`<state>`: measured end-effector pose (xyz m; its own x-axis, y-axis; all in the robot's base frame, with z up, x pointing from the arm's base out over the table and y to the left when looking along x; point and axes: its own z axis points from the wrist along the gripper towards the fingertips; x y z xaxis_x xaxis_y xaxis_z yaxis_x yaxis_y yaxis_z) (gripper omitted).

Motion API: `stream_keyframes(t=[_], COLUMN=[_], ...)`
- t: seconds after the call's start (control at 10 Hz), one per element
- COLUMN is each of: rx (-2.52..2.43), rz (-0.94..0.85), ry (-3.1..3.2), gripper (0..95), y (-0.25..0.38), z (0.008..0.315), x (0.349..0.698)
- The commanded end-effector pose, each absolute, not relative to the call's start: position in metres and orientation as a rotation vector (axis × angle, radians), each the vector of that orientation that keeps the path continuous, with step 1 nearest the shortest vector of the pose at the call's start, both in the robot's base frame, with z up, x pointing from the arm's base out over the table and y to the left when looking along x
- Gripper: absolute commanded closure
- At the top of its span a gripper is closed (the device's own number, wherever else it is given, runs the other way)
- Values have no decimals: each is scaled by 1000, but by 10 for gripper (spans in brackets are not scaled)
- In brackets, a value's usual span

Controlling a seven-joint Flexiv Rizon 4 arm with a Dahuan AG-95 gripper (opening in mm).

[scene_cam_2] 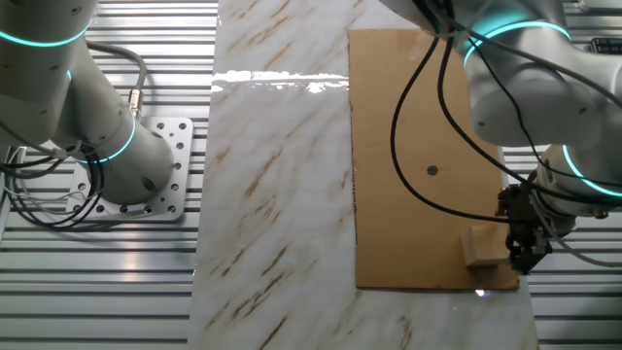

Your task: Hold a small block with the gripper and sweep it from left to right on the table

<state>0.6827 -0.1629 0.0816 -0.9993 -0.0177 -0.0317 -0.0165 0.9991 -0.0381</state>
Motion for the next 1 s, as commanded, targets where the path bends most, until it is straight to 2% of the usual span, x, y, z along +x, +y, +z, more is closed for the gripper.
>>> stream_keyframes(t=[0.1,1.0], rx=[-31,-24], rz=[-54,-31], ry=[3109,3110], gripper=[380,380], y=[-164,-165], z=[76,71], x=[684,685])
